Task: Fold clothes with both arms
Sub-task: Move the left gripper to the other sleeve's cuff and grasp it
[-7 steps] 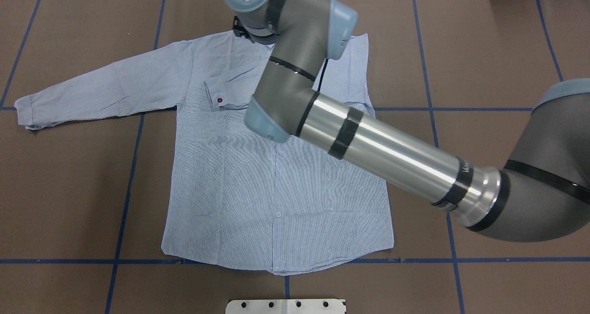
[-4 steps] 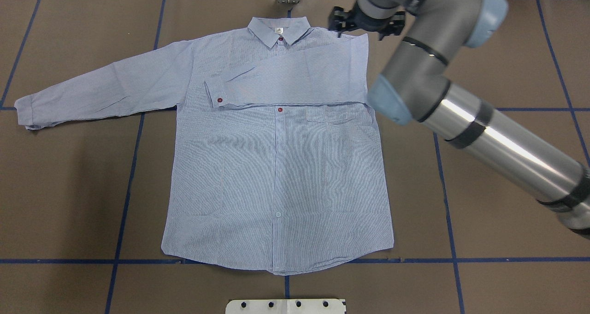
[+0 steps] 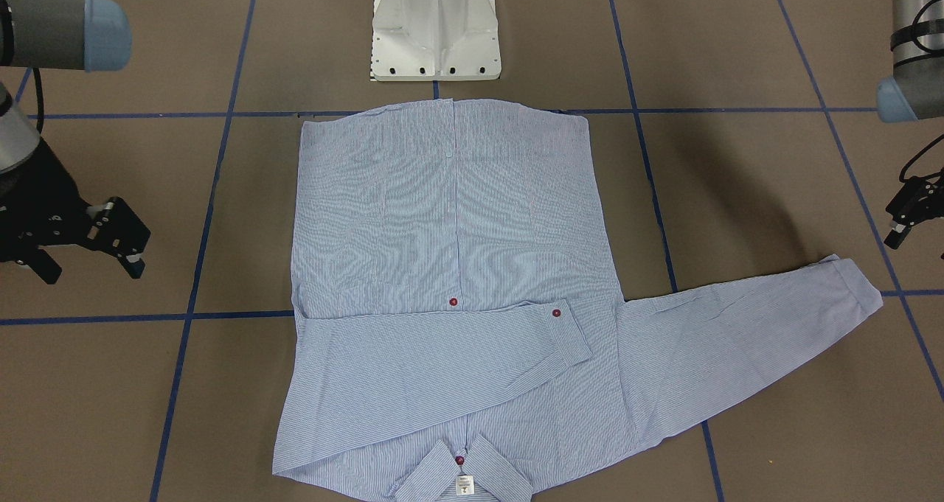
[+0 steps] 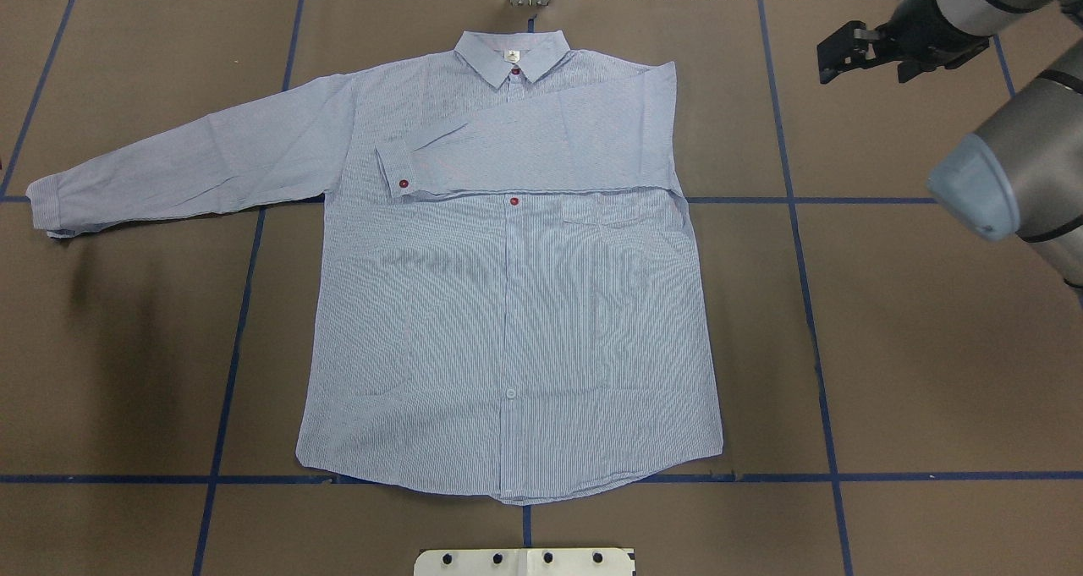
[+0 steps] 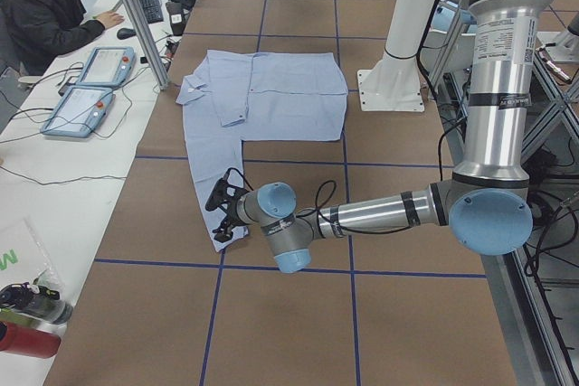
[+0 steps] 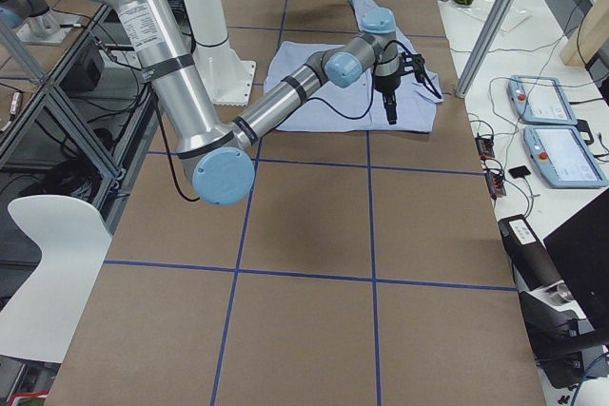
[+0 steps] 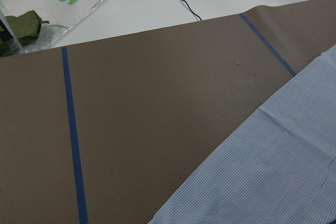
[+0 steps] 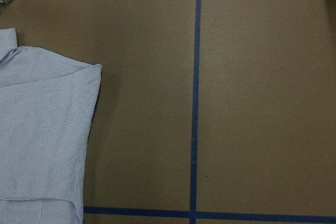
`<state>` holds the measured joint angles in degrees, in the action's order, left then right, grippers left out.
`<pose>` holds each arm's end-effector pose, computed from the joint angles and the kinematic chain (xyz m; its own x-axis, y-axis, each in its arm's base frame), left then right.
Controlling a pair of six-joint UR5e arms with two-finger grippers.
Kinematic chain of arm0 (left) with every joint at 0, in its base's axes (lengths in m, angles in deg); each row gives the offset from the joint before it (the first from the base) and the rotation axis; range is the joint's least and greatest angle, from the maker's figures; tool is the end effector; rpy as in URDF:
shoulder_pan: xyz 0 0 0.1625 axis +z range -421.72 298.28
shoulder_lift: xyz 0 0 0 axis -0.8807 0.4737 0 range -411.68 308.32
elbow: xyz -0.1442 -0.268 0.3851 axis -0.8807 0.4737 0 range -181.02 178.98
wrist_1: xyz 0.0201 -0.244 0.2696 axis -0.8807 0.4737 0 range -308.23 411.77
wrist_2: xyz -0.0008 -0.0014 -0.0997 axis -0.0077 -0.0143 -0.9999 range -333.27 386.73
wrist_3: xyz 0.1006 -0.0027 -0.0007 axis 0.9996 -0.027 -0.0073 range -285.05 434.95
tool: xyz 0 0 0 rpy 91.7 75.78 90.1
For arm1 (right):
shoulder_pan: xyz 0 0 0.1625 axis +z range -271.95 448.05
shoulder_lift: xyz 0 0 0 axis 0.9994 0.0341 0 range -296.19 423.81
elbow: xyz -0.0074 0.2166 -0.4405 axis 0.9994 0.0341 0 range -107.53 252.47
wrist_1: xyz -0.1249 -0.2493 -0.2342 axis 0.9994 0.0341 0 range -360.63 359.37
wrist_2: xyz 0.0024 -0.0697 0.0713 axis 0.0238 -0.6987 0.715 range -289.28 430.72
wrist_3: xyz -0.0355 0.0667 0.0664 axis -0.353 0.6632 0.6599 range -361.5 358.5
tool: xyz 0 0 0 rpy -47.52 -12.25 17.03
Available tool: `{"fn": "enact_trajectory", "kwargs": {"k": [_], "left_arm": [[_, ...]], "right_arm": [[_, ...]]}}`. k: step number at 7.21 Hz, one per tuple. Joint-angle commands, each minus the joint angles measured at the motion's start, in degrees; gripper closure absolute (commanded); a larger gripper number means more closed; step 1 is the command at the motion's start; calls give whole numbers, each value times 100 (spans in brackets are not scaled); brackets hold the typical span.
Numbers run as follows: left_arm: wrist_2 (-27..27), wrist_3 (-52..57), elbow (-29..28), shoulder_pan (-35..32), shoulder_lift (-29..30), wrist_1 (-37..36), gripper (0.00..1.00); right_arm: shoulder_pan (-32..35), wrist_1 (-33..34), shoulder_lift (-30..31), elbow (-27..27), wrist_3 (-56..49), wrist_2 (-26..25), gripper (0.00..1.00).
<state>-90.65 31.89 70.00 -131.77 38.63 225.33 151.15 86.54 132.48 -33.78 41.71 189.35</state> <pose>0.0709 -0.4498 0.7095 0.6049 0.2350 -0.7609 0.3671 0.7656 0.5283 -0.1866 -0.5560 0.4158 0.7040 -0.0264 0.7097 -0.1887 0.9564 0.2227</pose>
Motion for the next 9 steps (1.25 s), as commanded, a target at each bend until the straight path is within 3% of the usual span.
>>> {"fn": "enact_trajectory", "kwargs": {"k": [1,3,6,9], "left_arm": [[496,-474,-612,508,30,772,0],[497,-719,-896,632,31,1048,1],[1041,-1379,-914,1299,31,1277,2],[1042,-1380,-958,1309,31,1268,13]], "right_arm": [[368,-34,653,-422,-391,371,0],[369,-34,673,-441,-392,345,0],[360,-42,647,-423,-401,301,0],[351,-42,629,-406,-392,292,0]]}}
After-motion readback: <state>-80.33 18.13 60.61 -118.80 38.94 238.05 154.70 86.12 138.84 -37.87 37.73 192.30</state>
